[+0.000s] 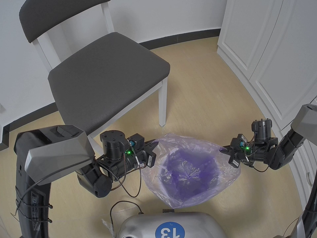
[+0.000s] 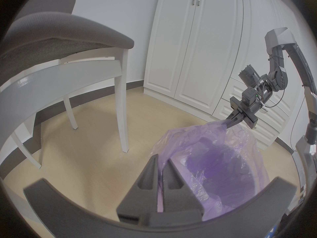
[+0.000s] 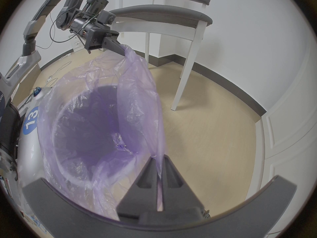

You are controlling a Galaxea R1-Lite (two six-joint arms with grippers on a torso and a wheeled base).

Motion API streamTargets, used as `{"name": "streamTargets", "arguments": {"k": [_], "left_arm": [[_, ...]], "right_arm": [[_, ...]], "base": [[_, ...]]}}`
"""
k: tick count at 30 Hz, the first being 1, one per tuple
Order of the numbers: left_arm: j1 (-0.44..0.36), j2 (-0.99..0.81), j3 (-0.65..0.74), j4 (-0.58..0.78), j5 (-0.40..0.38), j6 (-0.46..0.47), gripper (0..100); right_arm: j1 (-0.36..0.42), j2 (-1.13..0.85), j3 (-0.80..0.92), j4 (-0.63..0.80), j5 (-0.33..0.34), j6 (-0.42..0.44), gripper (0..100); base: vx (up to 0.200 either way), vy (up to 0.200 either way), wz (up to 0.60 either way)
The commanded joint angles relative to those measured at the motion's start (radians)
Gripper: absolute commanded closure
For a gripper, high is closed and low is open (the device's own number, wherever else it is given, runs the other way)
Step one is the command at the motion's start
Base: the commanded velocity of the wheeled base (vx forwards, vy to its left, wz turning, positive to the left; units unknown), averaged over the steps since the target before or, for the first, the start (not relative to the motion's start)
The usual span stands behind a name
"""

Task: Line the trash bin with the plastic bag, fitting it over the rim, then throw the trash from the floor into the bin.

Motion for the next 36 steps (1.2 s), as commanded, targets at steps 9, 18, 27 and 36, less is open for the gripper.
{"name": "streamTargets", "arguments": {"k": [9,18,27,36], "left_arm": [[0.036,0.092,-0.086,-0.003,0.052,-0.01,100],[0.028,0.126,-0.174,0.008,0.055,-0.044,100],[0.022,0.175,-0.198,0.014,0.055,-0.043,100],[0.036,0.191,-0.181,0.016,0.051,-0.043,100]], "right_arm": [[-0.016,0.167,-0.059,-0.14,0.014,0.055,100],[-0.018,0.188,-0.085,-0.191,0.016,0.095,100],[-0.018,0.205,-0.099,-0.183,0.016,0.098,100],[-0.025,0.205,-0.085,-0.181,0.016,0.088,100]], "base": [[0.0,0.0,0.0],[0.0,0.0,0.0],[0.0,0.0,0.0],[0.0,0.0,0.0]]}}
